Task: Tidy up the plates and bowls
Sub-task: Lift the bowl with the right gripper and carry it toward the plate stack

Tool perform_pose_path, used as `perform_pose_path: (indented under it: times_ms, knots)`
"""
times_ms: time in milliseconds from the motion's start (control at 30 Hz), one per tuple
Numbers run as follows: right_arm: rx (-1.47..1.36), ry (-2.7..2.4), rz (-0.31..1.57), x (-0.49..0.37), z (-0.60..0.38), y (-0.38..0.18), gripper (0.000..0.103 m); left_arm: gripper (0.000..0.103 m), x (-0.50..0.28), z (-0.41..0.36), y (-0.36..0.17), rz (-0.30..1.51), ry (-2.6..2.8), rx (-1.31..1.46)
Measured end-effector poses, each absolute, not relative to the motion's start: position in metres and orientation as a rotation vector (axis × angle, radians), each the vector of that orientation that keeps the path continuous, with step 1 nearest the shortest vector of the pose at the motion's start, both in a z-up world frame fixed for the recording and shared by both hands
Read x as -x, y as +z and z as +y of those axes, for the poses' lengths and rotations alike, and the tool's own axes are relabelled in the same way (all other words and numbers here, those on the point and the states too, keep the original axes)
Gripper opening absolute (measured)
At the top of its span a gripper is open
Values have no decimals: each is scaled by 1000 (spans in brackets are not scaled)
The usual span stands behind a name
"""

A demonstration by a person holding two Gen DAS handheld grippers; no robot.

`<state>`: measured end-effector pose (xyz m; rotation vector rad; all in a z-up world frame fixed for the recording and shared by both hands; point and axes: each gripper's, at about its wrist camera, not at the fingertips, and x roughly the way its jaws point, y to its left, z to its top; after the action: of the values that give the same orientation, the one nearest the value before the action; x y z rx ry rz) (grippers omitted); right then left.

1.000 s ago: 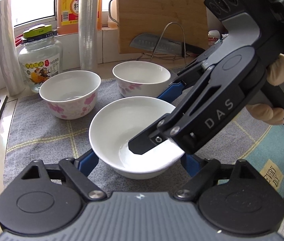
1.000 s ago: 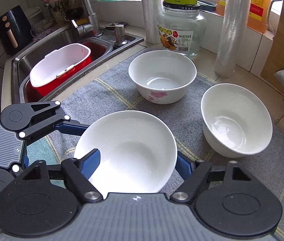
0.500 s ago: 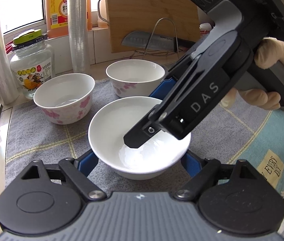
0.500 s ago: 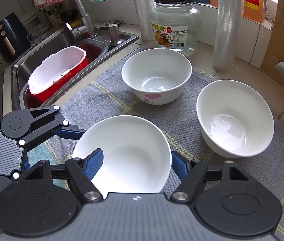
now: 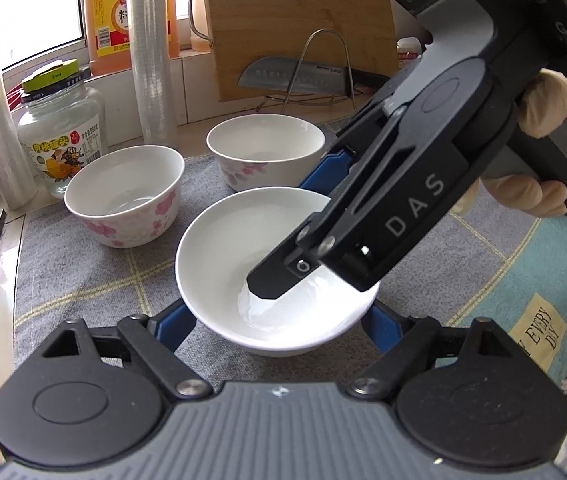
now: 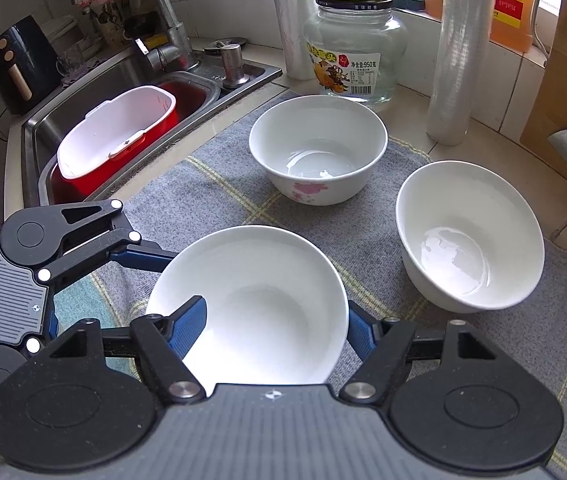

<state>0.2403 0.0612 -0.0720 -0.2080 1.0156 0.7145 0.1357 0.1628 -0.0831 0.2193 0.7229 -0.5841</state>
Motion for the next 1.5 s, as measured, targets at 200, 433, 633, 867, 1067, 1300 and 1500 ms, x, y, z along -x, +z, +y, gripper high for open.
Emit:
perform_pose_path:
  times_ms: [200,433,633,867,1067,1300,1500]
  knots:
    - [205,713,1010,-234,54,-66,78,88,-132,157,-73,732,-588,-221]
    - [199,720,989,-222,40,-58,78,88,-125,143,-63,748,-585,-236]
    - [193,715,975,-210,19,-51,78,88,-118,121,-55,756,-594,-259]
    - [174,683,957,-196,-18,-44,78,88,-112,86,-46,751,-627,-285]
    - [156,641,951,-187,-54,-41,78,88,-115,53,-45,753,-669,-298]
    - [137,563,963,-181,-96,-43,79,88,-122,14,-49,749,-744,-313]
    - [117,498,986,-178,-126,-49,79,88,-125,-15,-54,748,-807,-330]
